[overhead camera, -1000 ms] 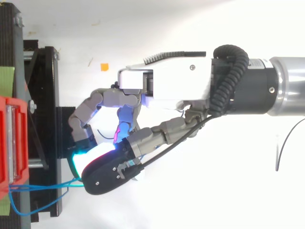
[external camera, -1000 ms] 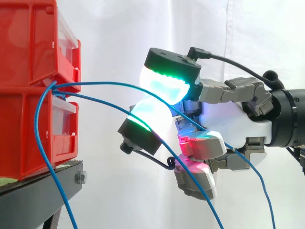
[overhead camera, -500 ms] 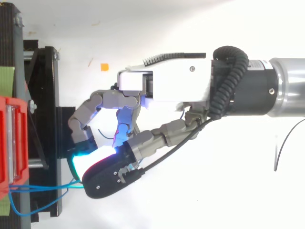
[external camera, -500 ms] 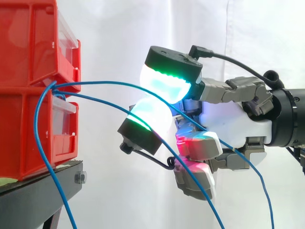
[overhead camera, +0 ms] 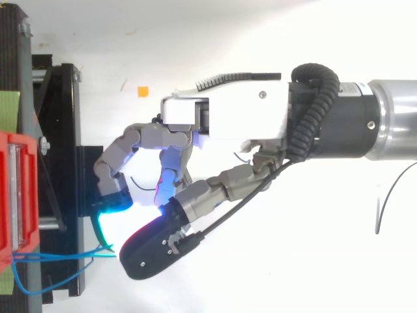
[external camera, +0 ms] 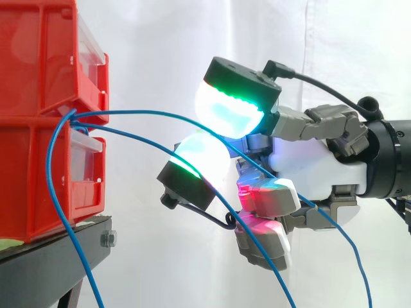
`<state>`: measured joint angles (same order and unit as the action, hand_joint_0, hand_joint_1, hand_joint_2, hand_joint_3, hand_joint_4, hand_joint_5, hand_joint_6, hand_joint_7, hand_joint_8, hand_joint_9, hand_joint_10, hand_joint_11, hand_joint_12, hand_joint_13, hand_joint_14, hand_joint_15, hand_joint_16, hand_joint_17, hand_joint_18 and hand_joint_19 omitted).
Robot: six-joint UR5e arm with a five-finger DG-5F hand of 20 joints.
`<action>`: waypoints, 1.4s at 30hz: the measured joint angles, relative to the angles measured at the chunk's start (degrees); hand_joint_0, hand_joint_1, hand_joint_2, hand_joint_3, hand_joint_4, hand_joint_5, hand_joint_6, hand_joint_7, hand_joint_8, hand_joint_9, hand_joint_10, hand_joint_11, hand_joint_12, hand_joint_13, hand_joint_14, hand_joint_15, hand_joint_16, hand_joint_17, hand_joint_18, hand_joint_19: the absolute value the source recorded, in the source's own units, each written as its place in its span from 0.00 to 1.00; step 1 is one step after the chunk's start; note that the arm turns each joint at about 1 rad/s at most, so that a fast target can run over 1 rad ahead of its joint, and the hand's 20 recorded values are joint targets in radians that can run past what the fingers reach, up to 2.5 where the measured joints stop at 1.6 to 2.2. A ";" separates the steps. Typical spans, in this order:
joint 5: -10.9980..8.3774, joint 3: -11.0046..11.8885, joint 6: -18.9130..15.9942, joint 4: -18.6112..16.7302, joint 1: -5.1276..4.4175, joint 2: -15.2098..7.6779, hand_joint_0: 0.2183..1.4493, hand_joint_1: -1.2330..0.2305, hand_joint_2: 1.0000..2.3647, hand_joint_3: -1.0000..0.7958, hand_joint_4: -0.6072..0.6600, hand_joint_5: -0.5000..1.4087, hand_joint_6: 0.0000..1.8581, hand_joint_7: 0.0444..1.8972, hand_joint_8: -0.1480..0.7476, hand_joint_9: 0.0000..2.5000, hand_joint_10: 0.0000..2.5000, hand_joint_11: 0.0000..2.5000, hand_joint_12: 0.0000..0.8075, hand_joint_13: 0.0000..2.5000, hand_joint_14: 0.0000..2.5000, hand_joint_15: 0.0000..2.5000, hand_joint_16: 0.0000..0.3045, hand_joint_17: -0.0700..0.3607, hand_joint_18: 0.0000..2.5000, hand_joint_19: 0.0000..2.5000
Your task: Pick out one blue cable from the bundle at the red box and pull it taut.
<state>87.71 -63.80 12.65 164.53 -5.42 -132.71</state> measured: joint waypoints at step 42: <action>-0.25 0.00 -3.77 1.04 -0.15 0.00 0.29 0.44 0.00 0.31 0.52 0.19 0.46 0.49 0.52 0.54 0.01 0.32 0.42 0.50 0.01 0.33 0.16 0.42 0.41 0.41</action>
<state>87.46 -63.81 8.88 165.57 -5.56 -132.71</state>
